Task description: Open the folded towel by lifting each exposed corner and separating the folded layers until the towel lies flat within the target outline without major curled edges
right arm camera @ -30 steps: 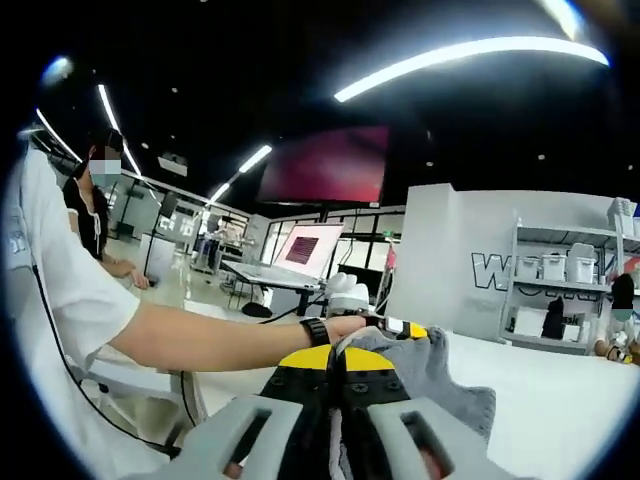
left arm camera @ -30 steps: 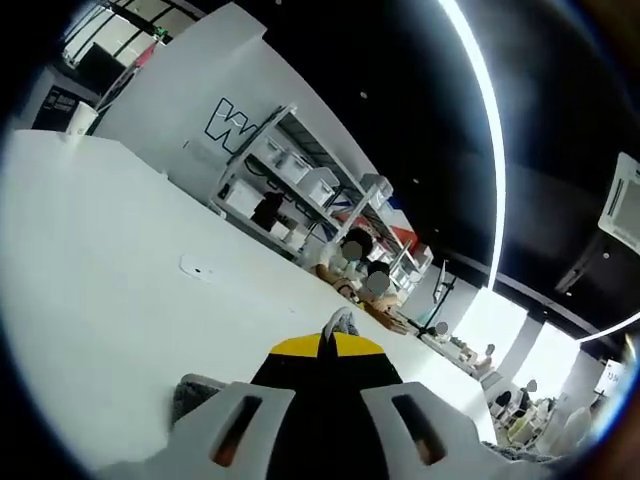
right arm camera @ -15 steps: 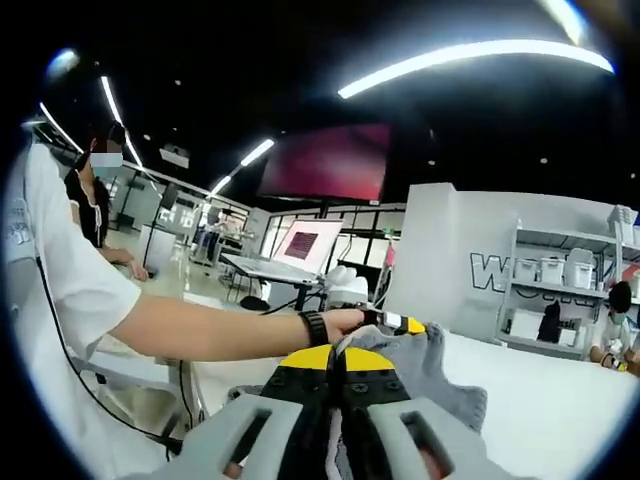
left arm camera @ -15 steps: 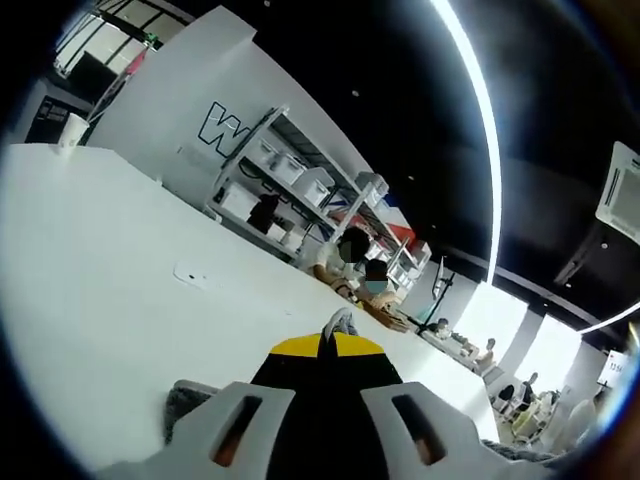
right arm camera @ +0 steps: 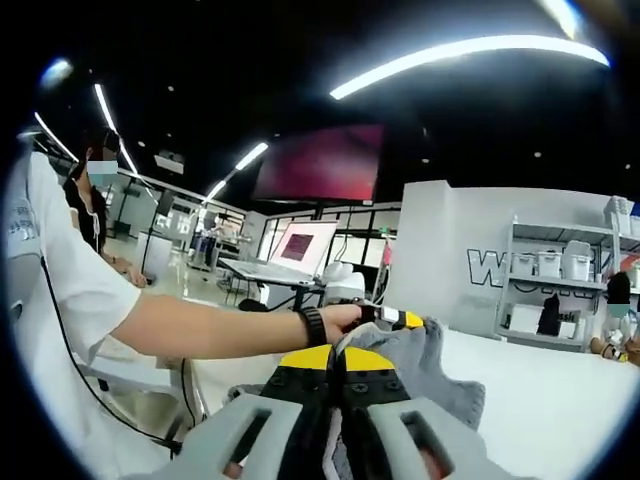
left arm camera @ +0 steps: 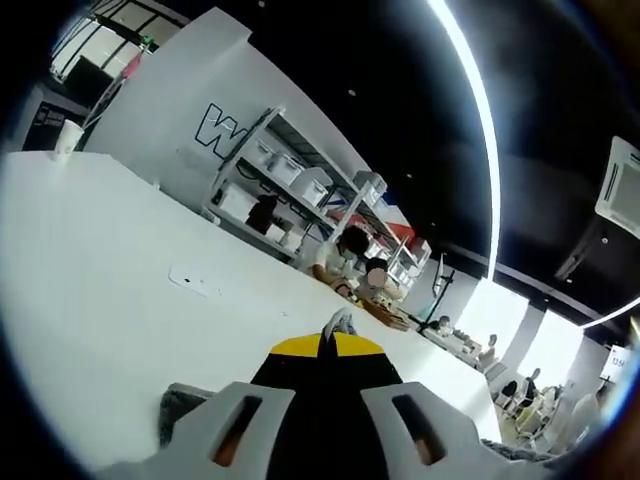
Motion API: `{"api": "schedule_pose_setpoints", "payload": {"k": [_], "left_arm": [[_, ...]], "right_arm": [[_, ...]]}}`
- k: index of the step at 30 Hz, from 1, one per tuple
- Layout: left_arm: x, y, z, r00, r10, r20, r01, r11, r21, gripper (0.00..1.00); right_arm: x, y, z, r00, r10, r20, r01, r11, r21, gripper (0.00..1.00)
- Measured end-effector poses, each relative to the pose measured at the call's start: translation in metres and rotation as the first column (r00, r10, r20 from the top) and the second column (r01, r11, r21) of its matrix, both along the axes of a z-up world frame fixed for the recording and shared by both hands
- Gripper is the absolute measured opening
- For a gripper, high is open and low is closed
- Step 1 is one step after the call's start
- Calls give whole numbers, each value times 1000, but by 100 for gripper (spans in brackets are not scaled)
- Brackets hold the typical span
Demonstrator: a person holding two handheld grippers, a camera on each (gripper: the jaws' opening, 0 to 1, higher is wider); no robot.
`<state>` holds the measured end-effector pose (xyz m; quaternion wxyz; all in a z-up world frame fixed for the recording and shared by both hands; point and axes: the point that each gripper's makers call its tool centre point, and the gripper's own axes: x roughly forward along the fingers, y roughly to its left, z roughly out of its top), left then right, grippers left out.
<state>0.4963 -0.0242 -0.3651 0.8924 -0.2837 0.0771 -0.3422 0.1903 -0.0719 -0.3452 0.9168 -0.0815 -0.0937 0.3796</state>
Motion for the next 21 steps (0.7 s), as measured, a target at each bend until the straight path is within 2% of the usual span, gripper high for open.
{"api": "schedule_pose_setpoints", "payload": {"k": [7, 21], "left_arm": [[-1, 2, 3, 1000, 6, -10, -6, 1000, -29, 0], [-2, -11, 11, 1000, 10, 17, -9, 999, -48, 0]], "right_arm": [[0, -4, 6, 1000, -4, 11, 4, 1000, 5, 0], [0, -21, 13, 999, -33, 27, 32, 999, 21, 0]]}}
